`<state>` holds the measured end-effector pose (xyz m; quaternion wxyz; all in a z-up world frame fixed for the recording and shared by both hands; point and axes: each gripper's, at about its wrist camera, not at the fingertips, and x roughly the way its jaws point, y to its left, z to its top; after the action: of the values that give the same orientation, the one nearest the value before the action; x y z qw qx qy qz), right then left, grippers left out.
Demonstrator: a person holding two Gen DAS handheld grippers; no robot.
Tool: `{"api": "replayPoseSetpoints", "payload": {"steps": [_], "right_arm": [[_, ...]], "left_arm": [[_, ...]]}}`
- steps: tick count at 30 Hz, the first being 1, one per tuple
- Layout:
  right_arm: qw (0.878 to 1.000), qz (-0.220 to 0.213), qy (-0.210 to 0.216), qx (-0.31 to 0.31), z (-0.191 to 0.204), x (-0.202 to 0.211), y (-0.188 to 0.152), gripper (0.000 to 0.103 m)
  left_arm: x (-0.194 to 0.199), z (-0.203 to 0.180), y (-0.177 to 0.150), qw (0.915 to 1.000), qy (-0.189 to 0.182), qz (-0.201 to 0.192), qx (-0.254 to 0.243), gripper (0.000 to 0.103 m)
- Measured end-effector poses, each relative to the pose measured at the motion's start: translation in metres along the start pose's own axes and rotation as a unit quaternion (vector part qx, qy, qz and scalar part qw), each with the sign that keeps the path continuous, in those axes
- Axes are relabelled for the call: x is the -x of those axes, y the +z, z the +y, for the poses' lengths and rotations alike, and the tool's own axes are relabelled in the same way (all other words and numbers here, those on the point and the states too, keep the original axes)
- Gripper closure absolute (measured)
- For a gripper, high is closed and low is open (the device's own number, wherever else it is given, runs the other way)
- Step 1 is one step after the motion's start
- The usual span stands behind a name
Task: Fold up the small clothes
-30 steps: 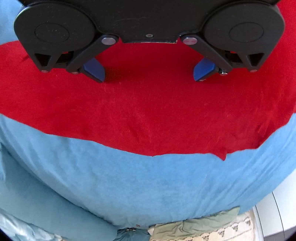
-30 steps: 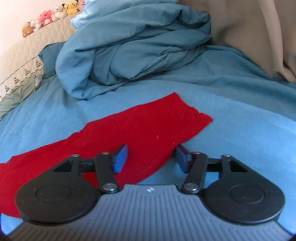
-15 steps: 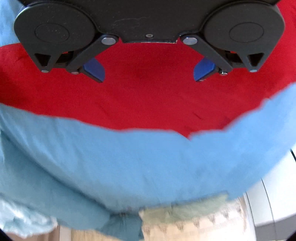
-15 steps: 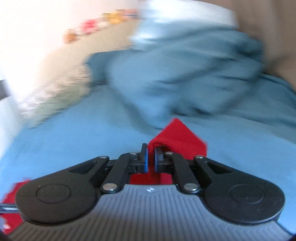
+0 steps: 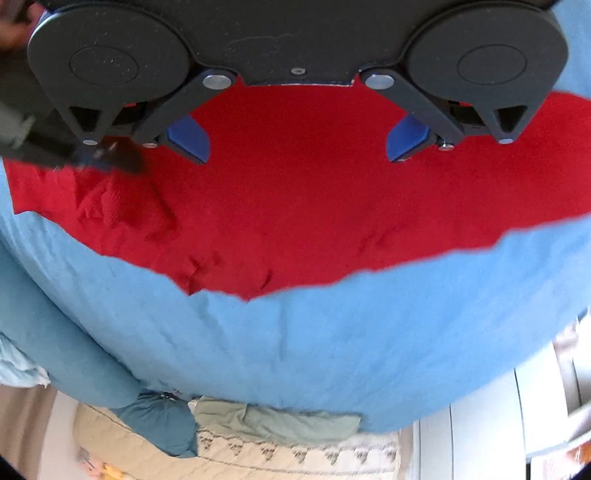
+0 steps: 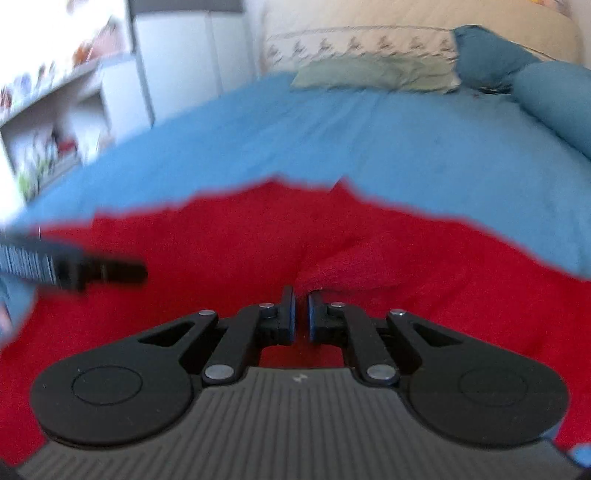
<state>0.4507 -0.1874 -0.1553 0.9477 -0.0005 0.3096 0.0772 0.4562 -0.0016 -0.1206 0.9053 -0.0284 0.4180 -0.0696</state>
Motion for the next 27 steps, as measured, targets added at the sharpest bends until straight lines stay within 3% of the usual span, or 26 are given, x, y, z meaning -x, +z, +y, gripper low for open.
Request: {"api": "replayPoseSetpoints", "payload": {"steps": [4, 6, 7, 8, 11, 16, 18, 20, 22, 27], "right_arm": [[0.999, -0.011, -0.01, 0.033, 0.007, 0.001, -0.006, 0.074], [0.999, -0.019, -0.01, 0.049, 0.01, 0.009, -0.005, 0.052], [0.998, -0.027, -0.019, 0.06, 0.011, 0.018, -0.009, 0.032], [0.996, -0.038, -0.03, 0.074, 0.01, 0.028, -0.01, 0.019], [0.994, -0.04, -0.044, 0.086, -0.002, 0.055, -0.015, 0.017], [0.994, -0.037, -0.085, 0.056, -0.039, 0.094, -0.033, 0.015], [0.994, -0.033, -0.097, 0.044, -0.051, 0.104, -0.042, 0.013], [0.994, -0.028, -0.103, 0.037, -0.061, 0.111, -0.052, 0.013], [0.993, -0.026, -0.11, 0.038, -0.067, 0.116, -0.058, 0.013], [0.993, -0.027, -0.111, -0.003, -0.085, 0.131, -0.076, 0.013]], "left_arm": [[-0.007, 0.0, 0.004, 0.9995, -0.031, 0.006, 0.008, 0.0], [-0.004, -0.005, 0.006, 0.999, -0.044, -0.003, 0.003, 0.0], [-0.001, -0.011, 0.006, 0.9987, -0.05, -0.008, -0.002, 0.0], [0.002, -0.017, 0.007, 0.9982, -0.057, -0.014, -0.009, 0.0], [0.003, -0.044, 0.012, 0.9959, -0.081, -0.019, -0.035, 0.0], [-0.016, -0.101, 0.013, 0.9908, -0.095, -0.012, -0.096, 0.003], [-0.031, -0.121, 0.01, 0.9886, -0.091, -0.003, -0.119, 0.012], [-0.046, -0.131, 0.008, 0.9888, -0.076, 0.009, -0.128, 0.036], [-0.055, -0.125, 0.007, 0.9921, -0.066, 0.012, -0.106, 0.05], [-0.047, -0.076, 0.0, 0.9975, -0.064, -0.025, 0.015, 0.056]]}}
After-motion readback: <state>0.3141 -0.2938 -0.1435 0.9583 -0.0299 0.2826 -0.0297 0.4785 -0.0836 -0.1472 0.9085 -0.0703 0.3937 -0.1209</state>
